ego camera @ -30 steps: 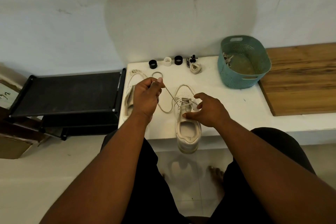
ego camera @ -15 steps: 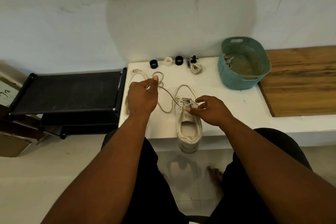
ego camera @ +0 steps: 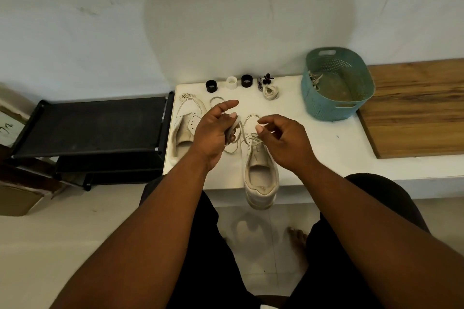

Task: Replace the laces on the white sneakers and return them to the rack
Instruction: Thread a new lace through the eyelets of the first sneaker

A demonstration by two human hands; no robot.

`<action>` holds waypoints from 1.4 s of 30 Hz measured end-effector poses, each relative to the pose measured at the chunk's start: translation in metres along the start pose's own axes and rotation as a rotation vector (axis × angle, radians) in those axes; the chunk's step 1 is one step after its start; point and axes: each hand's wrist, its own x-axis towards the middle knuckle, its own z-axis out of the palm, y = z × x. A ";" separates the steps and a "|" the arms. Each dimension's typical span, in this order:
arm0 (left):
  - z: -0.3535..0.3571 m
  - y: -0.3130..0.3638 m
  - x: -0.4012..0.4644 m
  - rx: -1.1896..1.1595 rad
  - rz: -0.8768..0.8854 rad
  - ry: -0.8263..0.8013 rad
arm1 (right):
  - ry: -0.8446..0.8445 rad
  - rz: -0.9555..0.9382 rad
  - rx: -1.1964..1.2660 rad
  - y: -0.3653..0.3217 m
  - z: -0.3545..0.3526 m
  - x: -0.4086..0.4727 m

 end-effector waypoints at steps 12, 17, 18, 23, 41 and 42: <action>-0.004 -0.003 0.003 0.491 0.249 0.254 | -0.038 0.009 0.216 -0.010 0.026 0.004; -0.019 0.002 0.012 0.378 0.406 0.428 | -0.207 -0.070 0.059 -0.010 0.022 0.007; -0.016 0.004 0.010 0.320 0.406 0.384 | -0.123 -0.051 0.089 -0.010 0.017 0.011; -0.002 0.010 0.000 0.290 0.357 0.163 | 0.073 0.086 0.181 0.000 -0.008 0.015; -0.013 0.001 0.006 0.635 0.150 0.013 | 0.117 -0.175 -0.049 0.001 -0.010 0.015; -0.018 0.002 0.008 0.745 0.144 0.018 | 0.106 -0.177 -0.063 0.002 -0.012 0.015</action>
